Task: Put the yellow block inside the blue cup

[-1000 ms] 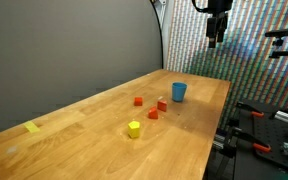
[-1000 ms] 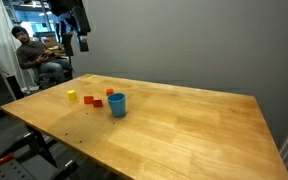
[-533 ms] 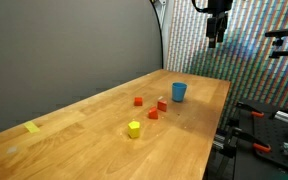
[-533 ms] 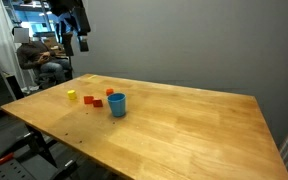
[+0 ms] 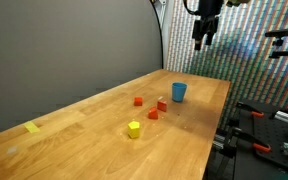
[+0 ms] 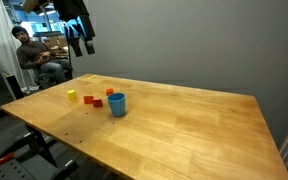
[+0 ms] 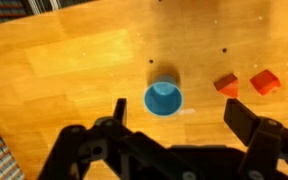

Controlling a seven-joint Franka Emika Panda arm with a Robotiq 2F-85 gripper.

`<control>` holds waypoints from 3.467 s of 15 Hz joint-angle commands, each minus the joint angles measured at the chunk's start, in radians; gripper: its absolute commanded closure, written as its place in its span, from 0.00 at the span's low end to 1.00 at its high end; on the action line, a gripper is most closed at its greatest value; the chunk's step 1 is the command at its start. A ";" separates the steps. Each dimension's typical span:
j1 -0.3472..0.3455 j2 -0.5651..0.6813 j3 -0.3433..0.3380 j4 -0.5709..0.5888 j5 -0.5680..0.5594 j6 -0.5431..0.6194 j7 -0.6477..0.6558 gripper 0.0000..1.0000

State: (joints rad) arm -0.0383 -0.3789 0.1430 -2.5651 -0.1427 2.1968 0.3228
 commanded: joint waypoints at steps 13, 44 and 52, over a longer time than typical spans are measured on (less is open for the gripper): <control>0.303 0.918 -0.004 0.714 -0.116 0.162 0.228 0.00; 0.523 1.041 -0.050 0.640 0.108 0.276 0.368 0.33; 0.532 0.970 -0.057 0.568 0.106 0.253 0.417 0.78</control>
State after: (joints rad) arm 0.4805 0.6419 0.1002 -1.9295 -0.0340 2.4465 0.7051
